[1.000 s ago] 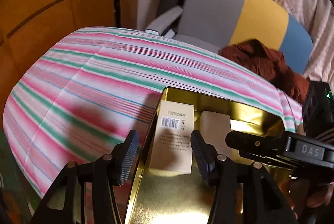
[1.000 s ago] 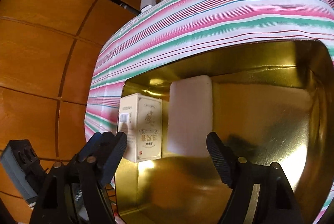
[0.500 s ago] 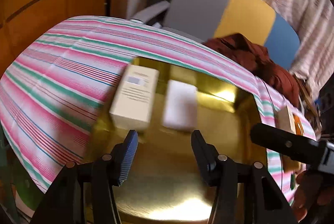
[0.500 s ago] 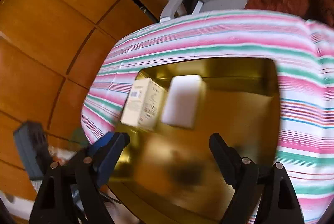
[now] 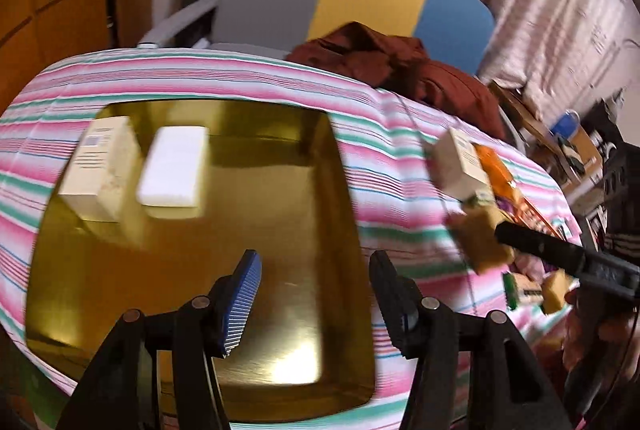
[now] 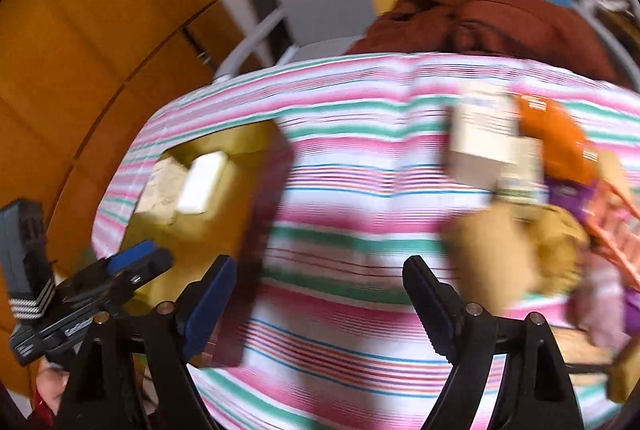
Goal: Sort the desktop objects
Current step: 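Move the right tool to the yellow-wrapped bun and grasp it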
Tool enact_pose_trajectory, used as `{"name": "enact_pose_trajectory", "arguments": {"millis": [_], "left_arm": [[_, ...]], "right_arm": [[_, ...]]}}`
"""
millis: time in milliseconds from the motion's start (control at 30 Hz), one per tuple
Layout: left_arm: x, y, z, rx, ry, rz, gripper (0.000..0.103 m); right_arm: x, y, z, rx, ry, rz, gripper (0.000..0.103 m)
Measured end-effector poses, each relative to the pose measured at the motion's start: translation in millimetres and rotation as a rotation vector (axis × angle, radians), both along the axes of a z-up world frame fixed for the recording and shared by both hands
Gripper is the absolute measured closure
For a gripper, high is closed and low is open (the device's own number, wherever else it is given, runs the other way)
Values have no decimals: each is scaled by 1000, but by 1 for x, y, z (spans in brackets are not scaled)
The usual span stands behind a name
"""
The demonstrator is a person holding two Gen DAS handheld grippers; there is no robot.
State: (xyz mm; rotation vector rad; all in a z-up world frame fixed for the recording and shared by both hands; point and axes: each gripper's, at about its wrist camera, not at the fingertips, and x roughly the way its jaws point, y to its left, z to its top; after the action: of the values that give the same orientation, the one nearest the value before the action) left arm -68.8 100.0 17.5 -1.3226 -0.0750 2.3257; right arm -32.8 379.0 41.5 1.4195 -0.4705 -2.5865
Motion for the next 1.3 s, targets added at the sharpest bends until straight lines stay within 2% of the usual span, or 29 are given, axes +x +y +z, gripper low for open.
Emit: {"name": "enact_pose_trajectory", "arguments": {"millis": [167, 300, 467, 633, 700, 833, 900, 933, 967, 1033, 1100, 1167, 1300], "left_arm": [[16, 35, -3, -7, -11, -59, 46], [28, 56, -4, -17, -12, -104, 46], [38, 77, -5, -28, -11, -141, 46], [41, 86, -11, -42, -25, -140, 46], [41, 87, -13, -40, -30, -142, 46], [40, 96, -14, -47, -26, -146, 46], [39, 100, -14, -43, -28, -140, 46], [38, 101, -15, -42, -34, -139, 46], [37, 102, -16, -41, -38, -139, 46], [36, 105, -15, -43, -34, -136, 46], [35, 106, -15, -45, -32, -135, 46], [34, 108, -17, -41, -36, -133, 46], [32, 115, -22, -42, -53, -140, 46]], "right_arm": [[13, 65, -6, -16, -11, -153, 17], [11, 97, -19, 21, -68, -217, 19], [-3, 114, -39, 23, -142, -201, 33], [-16, 117, -47, 42, -144, -202, 36], [-17, 114, -47, 52, -137, -181, 35], [-16, 113, -49, 5, -134, -181, 25], [-16, 103, -48, 9, -128, -125, 22], [-16, 95, -47, 14, -128, -85, 15], [-17, 86, -47, 21, -128, -44, 13], [-15, 74, -41, 56, -104, 7, 13], [-11, 77, -32, 80, -54, -11, 14], [-9, 93, -28, 62, -40, -90, 14], [-11, 113, -43, 2, -122, -172, 15]]}}
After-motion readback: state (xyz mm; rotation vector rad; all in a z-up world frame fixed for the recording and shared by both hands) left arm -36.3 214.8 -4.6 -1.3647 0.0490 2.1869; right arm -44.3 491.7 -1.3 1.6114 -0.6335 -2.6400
